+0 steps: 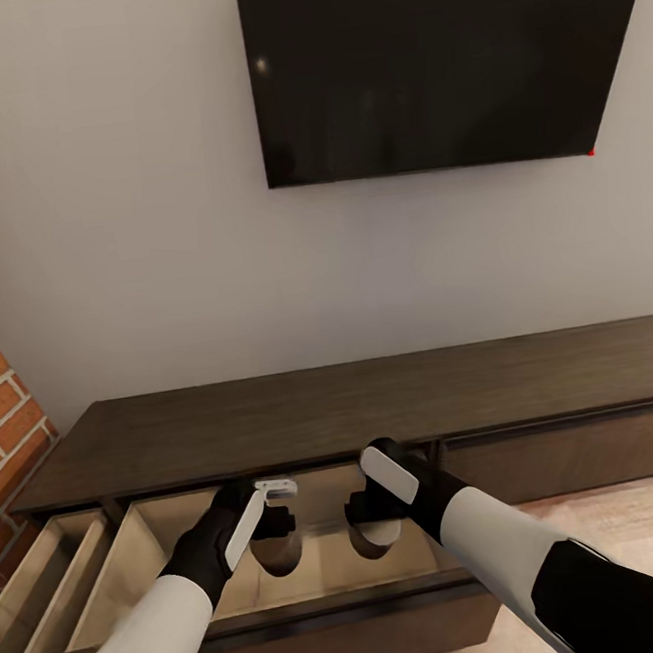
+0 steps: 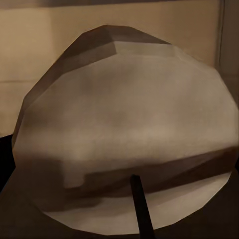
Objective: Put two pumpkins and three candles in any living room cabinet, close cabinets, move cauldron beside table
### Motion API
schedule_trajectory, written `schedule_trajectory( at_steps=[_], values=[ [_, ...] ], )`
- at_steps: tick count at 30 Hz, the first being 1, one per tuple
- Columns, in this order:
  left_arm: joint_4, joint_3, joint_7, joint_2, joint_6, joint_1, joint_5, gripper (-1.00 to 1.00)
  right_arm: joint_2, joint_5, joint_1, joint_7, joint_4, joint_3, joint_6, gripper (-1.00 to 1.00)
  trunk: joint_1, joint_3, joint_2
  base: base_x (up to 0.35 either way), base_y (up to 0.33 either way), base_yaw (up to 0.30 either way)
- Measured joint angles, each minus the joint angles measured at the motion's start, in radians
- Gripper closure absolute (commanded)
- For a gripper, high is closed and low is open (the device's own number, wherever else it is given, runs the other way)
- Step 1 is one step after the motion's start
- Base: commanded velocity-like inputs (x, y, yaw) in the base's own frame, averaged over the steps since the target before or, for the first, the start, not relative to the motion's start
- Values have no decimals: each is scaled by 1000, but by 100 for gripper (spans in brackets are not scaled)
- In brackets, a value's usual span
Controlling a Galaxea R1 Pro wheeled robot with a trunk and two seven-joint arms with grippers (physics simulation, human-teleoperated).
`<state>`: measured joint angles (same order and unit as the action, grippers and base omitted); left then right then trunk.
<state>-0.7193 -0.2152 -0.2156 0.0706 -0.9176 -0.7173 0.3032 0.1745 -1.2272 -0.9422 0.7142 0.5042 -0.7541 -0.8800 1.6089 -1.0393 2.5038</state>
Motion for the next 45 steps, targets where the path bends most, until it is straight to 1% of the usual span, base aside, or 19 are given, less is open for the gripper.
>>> schedule_trajectory(
  at_steps=[21,34,45],
  values=[
    [1,0,1,0,0,0,0,100,0,-1,0,-1,0,0,3,100,9,-81,5,0,0,0],
    [-1,0,-1,0,0,0,0,100,0,0,0,-2,0,0,3,100,9,-81,5,1,0,0],
    [-1,0,-2,2,0,0,0,100,0,-1,0,-2,0,1,4,100,9,-81,5,91,0,0]
  ],
)
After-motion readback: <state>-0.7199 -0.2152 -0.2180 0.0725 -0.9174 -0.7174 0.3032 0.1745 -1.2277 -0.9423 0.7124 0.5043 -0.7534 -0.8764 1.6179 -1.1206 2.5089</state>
